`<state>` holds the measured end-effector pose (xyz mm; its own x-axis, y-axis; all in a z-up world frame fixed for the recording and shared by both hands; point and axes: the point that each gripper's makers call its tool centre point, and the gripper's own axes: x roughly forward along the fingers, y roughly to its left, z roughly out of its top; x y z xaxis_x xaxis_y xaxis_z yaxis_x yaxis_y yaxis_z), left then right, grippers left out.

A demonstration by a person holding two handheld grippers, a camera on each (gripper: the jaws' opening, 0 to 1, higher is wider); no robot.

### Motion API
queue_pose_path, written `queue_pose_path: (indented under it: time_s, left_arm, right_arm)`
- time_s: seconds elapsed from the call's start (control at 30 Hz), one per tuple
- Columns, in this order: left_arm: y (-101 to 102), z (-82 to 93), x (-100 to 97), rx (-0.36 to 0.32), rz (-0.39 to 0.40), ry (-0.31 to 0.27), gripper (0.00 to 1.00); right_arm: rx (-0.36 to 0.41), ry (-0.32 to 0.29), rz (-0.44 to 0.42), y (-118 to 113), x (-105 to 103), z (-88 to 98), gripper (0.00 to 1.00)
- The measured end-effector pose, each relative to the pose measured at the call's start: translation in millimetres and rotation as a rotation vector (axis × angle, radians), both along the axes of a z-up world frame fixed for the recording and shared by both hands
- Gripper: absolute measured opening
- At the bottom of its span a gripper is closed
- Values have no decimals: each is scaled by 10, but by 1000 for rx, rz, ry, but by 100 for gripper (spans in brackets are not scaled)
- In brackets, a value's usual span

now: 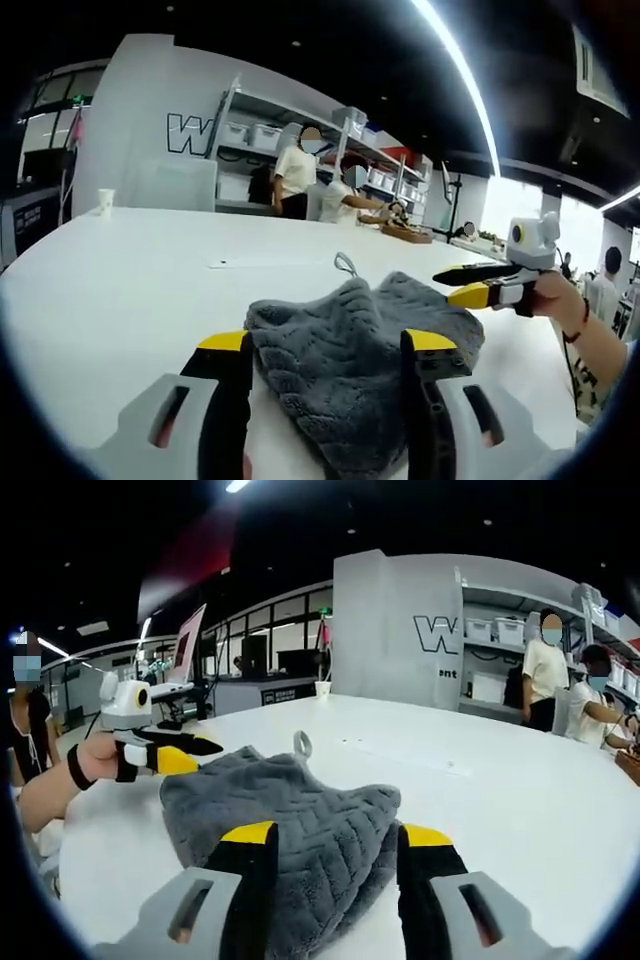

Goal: Open the folded towel by lifting each exposed corner and separating the folded layers until the towel lies flat within the target outline without major curled edges

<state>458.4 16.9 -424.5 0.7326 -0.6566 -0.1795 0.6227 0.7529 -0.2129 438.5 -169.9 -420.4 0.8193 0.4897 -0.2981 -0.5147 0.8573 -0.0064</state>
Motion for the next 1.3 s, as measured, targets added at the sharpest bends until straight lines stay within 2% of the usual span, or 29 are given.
queue_pose_path:
  time_s: [0.37,0.73,0.87,1.3]
  left_arm:
    - [29,8,95,-4,34,4,57]
    - [69,-81,177,11,59,31,57]
    - [53,-121,174,14,61,38,57]
    - [75,-144,244,16,91,40,55]
  right_arm:
    - [22,23,-15,-4,86,-32,44]
    - [53,35,-46,-74,160,-19,42]
    - [42,39,-53,-81,169,-40,42]
    - [95,60,-60,-70,208,-75,42]
